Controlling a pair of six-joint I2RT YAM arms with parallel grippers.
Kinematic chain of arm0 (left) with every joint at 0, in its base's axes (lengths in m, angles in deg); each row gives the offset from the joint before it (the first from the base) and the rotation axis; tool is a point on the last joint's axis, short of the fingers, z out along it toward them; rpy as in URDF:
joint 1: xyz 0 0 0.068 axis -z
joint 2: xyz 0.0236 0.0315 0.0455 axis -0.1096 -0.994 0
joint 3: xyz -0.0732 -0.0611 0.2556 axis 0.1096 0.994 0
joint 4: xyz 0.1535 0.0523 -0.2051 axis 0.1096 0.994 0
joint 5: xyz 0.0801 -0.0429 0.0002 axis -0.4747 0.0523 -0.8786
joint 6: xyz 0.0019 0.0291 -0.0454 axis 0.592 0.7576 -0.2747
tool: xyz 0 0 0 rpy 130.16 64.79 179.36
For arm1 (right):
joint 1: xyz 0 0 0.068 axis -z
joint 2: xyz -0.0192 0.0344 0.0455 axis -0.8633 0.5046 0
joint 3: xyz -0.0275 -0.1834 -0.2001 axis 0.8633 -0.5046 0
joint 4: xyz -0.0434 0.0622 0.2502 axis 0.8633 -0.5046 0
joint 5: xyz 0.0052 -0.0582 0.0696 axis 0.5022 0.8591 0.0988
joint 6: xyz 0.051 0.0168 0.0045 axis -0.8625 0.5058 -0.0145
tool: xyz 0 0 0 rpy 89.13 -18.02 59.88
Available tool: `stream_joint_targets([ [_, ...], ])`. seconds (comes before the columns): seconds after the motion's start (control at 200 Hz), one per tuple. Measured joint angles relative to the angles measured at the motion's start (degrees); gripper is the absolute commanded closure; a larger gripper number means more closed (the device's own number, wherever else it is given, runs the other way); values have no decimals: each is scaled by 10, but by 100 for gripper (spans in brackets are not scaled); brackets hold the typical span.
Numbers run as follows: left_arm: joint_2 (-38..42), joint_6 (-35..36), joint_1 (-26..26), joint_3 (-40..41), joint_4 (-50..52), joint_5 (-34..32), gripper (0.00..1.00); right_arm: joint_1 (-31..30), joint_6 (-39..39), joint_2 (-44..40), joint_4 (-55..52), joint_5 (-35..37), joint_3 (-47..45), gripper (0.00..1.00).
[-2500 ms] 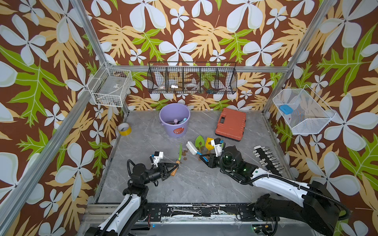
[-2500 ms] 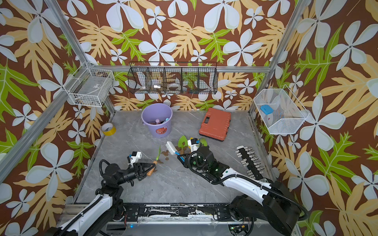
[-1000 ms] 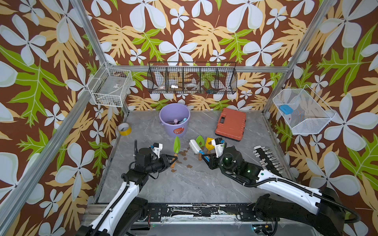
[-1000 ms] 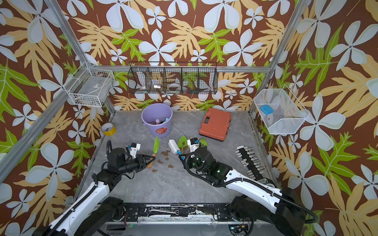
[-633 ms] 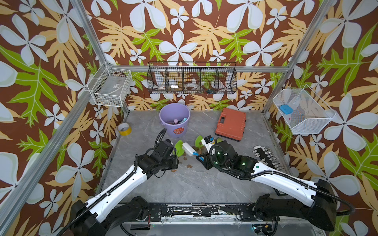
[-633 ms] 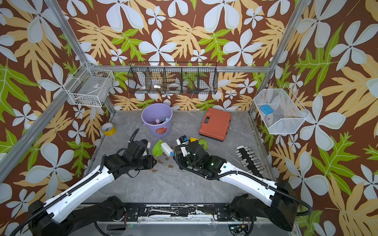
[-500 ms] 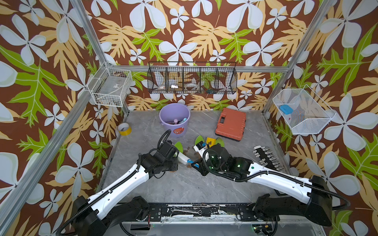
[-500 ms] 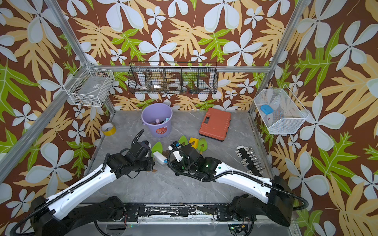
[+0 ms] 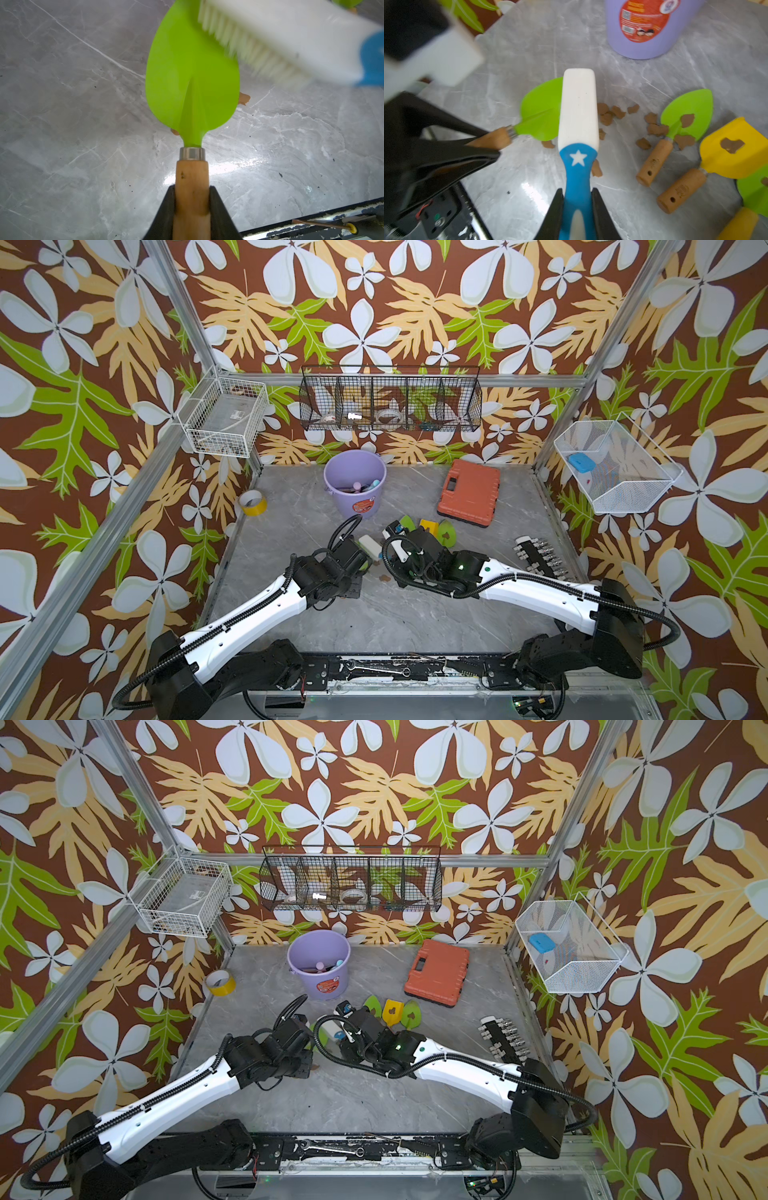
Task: Brush the soil off the hand trowel and place it into the bucket
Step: Brush off the soil from the hand trowel.
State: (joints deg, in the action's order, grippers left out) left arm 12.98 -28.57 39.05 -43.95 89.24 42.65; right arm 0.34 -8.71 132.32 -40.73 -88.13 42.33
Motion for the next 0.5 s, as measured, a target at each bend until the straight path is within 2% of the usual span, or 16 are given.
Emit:
stream_joint_targets([
  [0.12,1,2,0,-3,-3,0,100,-18,19,17,16,-50,3,100],
  [0.21,-2,3,0,-4,0,4,100,-6,23,38,22,-43,0,100],
  [0.31,-6,14,0,-6,2,10,100,66,19,37,57,-60,-32,100],
  [0.39,-7,15,1,-11,3,4,100,134,0,10,55,-38,-69,100],
  [0.5,-16,26,-3,-35,5,-13,100,155,0,-40,44,-38,-81,100],
])
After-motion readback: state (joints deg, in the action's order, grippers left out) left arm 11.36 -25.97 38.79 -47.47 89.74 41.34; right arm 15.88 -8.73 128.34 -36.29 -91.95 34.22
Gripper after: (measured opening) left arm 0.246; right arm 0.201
